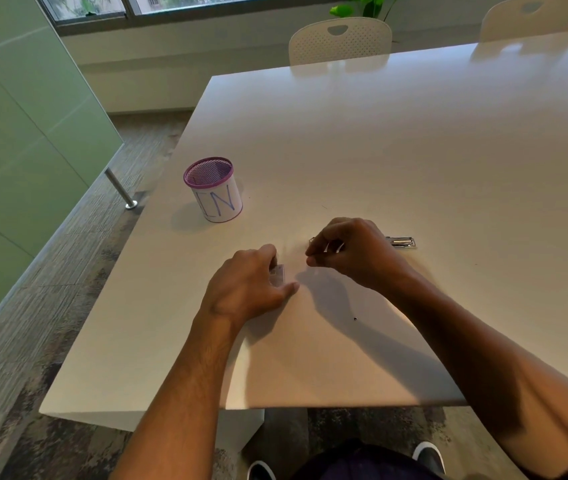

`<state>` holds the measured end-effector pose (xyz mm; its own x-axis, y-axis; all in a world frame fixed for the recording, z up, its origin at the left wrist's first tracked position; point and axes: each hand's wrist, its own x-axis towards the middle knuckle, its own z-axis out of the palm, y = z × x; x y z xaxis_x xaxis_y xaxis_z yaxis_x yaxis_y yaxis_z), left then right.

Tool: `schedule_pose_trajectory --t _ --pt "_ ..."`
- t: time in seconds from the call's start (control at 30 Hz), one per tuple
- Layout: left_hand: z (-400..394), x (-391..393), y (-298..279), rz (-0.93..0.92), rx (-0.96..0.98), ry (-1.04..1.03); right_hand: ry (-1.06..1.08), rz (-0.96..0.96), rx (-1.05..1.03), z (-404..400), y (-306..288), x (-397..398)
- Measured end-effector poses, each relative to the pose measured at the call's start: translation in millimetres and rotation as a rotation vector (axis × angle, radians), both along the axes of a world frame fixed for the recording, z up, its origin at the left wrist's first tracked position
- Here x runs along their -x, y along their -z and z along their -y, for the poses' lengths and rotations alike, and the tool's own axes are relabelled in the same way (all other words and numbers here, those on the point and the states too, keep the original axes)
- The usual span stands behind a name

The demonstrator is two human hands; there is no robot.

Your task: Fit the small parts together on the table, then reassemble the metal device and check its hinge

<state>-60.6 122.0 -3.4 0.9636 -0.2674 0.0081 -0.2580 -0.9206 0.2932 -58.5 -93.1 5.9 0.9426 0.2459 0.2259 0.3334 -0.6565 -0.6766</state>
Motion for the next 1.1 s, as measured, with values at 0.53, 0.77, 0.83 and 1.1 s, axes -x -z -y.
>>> schedule_pose_trajectory --t 0.53,0.77,0.83,1.1 --pt "85 -32 -11 0.168 0.175 0.463 0.317 0.042 -0.161 86 -25 -6" --pt "98 -43 -2 0.241 0.16 0.484 0.332 -0.083 -0.109 93 -8 -3" --pt "101 -44 -2 0.257 0.162 0.492 0.325 -0.113 -0.107 95 -6 -4" --pt "100 -49 0 0.25 0.192 0.508 0.286 -0.128 -0.103 94 0 -3"
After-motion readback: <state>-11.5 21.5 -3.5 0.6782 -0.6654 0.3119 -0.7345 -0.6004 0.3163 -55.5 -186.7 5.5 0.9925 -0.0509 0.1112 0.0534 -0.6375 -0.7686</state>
